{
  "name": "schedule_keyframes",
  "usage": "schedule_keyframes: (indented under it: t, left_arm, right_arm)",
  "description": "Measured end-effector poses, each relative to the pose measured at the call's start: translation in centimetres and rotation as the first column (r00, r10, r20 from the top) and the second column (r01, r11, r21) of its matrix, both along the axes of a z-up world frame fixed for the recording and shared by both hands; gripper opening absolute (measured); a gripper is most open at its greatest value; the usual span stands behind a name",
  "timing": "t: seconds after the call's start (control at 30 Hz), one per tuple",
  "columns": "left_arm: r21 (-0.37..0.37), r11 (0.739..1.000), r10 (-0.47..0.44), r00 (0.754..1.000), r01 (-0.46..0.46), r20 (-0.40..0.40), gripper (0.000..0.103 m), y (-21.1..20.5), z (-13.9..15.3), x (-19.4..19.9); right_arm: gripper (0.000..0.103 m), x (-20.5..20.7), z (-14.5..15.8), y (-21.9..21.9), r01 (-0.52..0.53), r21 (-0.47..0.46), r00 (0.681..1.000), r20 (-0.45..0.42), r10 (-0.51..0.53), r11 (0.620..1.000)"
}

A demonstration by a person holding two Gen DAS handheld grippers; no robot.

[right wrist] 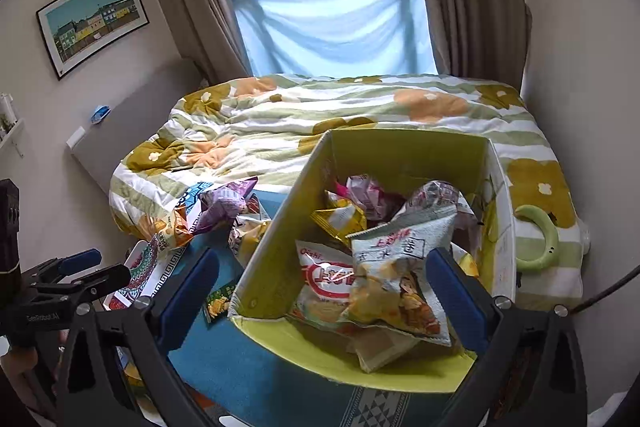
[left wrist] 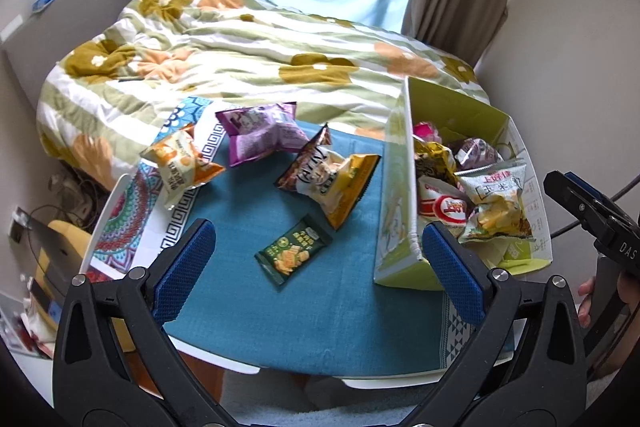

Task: Organize snacks
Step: 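Move both tools toward the cream cake pack and purple bag, then grasp the cream cake pack with the left tool while the right tool grasps the purple bag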

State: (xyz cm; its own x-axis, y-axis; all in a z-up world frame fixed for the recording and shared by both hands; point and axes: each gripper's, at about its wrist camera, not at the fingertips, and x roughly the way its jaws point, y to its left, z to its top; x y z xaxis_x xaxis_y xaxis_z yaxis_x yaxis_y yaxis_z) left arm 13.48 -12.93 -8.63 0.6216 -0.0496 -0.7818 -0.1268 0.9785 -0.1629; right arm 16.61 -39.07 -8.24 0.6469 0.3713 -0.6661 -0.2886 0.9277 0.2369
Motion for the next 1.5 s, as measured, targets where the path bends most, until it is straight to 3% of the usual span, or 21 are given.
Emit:
schedule_keyframes:
  t: [0.2, 0.4, 0.63, 0.83, 1.0, 1.17, 1.5]
  left_arm:
    - [-0.006, 0.999, 0.053, 0.999, -0.052, 0.014, 0.102, 6.2, -0.1, 1.1]
    - [-0.043, 0.998, 0.042, 0.999, -0.043, -0.035, 0.102, 12.7, -1.6, 4.3]
    - [-0.054, 0.998, 0.019, 0.994, -0.025, -0.111, 0.102, 19.0, -4.7, 9.1]
    - [-0.107, 0.994, -0.012, 0.981, -0.009, -0.193, 0.102, 22.9, -8.8, 12.9]
    - [-0.169, 0.985, -0.034, 0.961, -0.014, -0.275, 0.102, 24.0, -13.9, 16.1]
    - [-0.164, 0.986, -0.041, 0.941, -0.016, -0.336, 0.102, 24.1, -17.5, 18.0]
    - [-0.143, 0.990, -0.057, 0.924, 0.003, -0.377, 0.102, 24.0, -20.5, 20.4]
  right_arm:
    - [0.103, 0.7, 0.6, 4.7, -0.043, 0.014, 0.999, 0.023, 0.043, 0.999]
    - [0.103, 2.5, 0.1, 10.4, -0.032, 0.017, 0.999, -0.003, 0.032, 0.999]
    - [0.103, 6.0, -1.4, 17.5, -0.024, 0.022, 0.998, -0.054, 0.025, 0.999]
    - [0.103, 10.7, -3.7, 23.3, -0.087, -0.045, 0.992, -0.097, 0.083, 0.995]
    - [0.103, 14.6, -7.0, 26.6, -0.111, -0.097, 0.980, -0.178, 0.093, 0.989]
    - [0.103, 17.1, -10.4, 28.8, -0.148, -0.133, 0.962, -0.250, 0.111, 0.980]
    - [0.103, 20.3, -14.9, 30.0, -0.175, -0.167, 0.929, -0.354, 0.107, 0.970]
